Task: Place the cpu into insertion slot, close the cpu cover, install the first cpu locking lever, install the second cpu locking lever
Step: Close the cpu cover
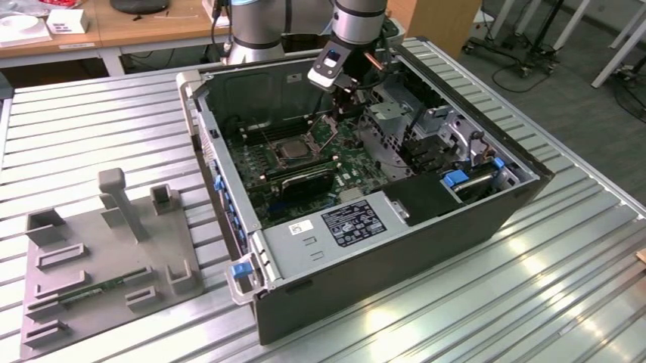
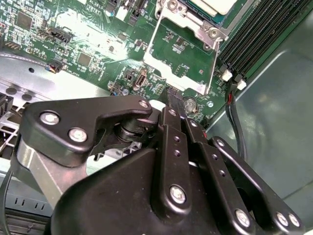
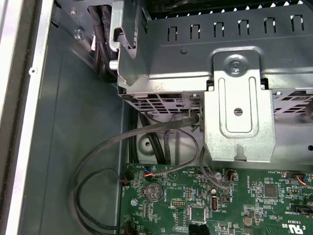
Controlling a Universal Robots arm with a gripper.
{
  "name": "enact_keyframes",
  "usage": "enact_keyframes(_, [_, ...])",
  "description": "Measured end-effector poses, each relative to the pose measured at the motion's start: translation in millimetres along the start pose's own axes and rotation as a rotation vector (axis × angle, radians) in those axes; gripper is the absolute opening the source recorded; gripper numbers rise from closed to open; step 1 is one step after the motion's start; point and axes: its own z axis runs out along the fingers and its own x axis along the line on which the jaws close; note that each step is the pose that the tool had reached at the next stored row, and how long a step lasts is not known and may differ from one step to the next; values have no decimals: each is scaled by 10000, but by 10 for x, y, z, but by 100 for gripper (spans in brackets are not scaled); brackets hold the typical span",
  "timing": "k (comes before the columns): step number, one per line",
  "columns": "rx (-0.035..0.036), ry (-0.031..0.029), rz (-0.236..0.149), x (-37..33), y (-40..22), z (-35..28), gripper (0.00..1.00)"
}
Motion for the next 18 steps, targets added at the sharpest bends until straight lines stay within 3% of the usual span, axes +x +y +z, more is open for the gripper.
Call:
enact_keyframes(13, [0, -3, 2, -1, -3, 2, 10])
enact_keyframes(18, [-7, -5, -1, -1, -53, -2, 10])
